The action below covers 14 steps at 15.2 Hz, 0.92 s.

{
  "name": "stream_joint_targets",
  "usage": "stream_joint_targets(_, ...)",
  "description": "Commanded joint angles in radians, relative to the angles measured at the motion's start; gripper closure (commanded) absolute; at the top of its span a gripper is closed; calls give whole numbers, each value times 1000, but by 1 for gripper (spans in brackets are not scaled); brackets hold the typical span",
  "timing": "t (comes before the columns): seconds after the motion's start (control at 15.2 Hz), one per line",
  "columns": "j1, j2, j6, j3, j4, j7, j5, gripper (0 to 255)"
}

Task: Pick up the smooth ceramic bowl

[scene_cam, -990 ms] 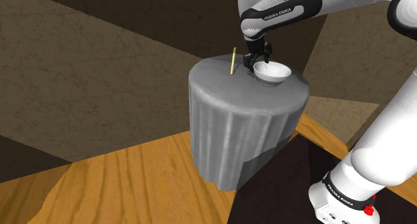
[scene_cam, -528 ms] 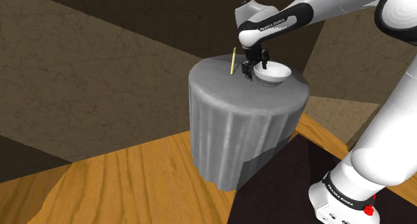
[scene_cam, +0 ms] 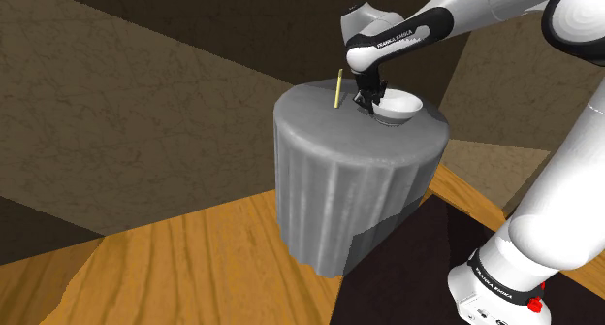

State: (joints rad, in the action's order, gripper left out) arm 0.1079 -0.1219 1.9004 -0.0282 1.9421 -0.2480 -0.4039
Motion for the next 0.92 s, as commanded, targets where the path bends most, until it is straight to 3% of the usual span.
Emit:
stream_joint_targets(0.0,0,-1,0,0,1,0,0,255)
stream_joint_targets(0.86,-3,35,-117,3,-88,44,14,255)
